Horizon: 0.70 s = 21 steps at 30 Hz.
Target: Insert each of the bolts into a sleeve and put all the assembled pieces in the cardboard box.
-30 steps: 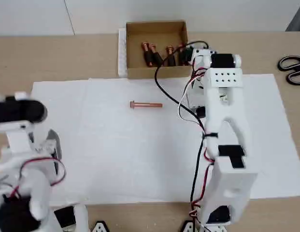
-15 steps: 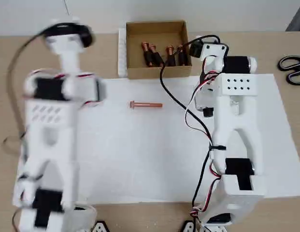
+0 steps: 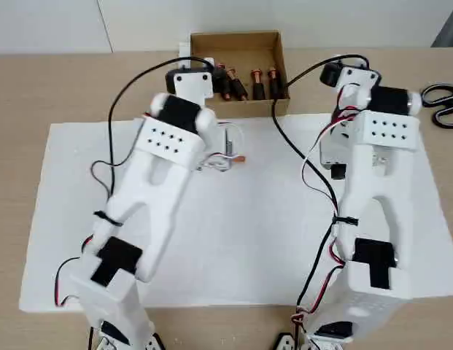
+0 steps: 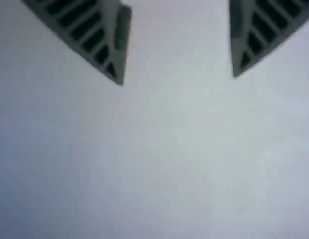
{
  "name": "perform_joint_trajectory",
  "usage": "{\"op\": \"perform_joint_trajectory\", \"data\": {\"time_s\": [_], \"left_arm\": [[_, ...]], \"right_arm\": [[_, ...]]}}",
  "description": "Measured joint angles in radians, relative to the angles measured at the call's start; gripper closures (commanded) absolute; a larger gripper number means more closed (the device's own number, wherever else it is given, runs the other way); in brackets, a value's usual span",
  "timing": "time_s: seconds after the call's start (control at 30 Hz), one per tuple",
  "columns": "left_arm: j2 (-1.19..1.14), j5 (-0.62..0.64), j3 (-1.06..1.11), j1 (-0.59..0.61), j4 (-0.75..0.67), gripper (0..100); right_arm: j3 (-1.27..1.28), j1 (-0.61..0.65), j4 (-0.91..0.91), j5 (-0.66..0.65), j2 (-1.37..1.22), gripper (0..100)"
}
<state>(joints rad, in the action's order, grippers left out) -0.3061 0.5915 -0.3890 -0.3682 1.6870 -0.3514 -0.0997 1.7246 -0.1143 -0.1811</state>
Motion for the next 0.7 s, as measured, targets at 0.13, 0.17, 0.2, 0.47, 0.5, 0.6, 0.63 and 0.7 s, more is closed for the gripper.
{"op": "perform_joint_trajectory", "data": {"time_s": [0.13,0.17,0.2,0.47,0.5,0.6,0.63,0.7], "left_arm": [[-0.133,0.264,0.0,0.006,-0.132,86],[-0.167,0.324,0.0,0.009,-0.169,87],[-0.203,0.368,0.0,0.012,-0.206,87],[-0.318,0.601,0.0,0.023,-0.353,87],[-0.318,0.621,0.0,0.023,-0.364,87],[-0.318,0.674,0.0,0.023,-0.385,87],[-0.318,0.69,0.0,0.023,-0.387,87],[-0.318,0.712,0.0,0.025,-0.387,87]], "right_arm": [[0.0,0.002,0.0,0.0,0.0,99.5],[0.0,0.002,0.0,0.0,0.0,99.5],[0.0,0.002,0.0,0.0,0.0,99.5],[0.0,0.002,0.0,0.0,0.0,99.5],[0.0,0.002,0.0,0.0,0.0,99.5],[0.0,0.002,0.0,0.0,0.0,99.5],[0.0,0.002,0.0,0.0,0.0,99.5],[0.0,0.002,0.0,0.0,0.0,99.5]]}}
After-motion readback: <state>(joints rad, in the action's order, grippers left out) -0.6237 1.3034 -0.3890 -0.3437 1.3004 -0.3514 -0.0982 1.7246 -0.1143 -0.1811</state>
